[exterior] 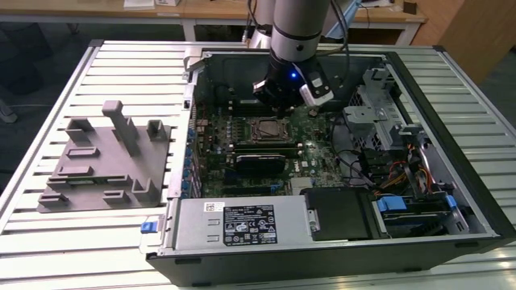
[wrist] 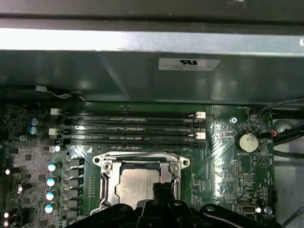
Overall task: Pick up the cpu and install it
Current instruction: 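Install the second cpu locking lever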
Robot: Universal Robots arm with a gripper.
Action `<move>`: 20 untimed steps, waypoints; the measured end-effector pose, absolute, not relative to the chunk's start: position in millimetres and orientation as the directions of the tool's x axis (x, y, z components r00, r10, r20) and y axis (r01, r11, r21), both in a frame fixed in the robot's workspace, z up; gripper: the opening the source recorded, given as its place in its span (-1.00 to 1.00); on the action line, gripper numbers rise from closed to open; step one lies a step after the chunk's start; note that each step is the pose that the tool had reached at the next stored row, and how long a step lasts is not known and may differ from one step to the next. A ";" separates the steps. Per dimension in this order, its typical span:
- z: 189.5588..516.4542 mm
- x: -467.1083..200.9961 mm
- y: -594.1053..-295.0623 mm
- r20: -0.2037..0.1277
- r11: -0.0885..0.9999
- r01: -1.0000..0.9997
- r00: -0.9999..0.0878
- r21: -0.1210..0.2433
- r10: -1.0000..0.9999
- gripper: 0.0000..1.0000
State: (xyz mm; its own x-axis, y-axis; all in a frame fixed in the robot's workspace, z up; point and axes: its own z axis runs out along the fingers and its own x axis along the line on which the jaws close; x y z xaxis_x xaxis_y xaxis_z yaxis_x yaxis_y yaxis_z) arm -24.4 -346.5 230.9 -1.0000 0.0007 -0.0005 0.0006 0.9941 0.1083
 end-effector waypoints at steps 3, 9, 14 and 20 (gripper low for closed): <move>236.9 -24.4 -346.6 -0.001 0.994 0.001 -1.000 0.108 0.001 -0.77; 242.1 -24.4 -350.2 -0.001 0.994 0.001 -1.000 0.109 0.001 -0.77; 241.7 -24.4 -356.8 -0.001 0.994 0.001 -1.000 0.109 0.001 -0.77; 240.6 -24.3 -361.6 -0.001 0.994 0.001 -1.000 0.109 0.001 -0.77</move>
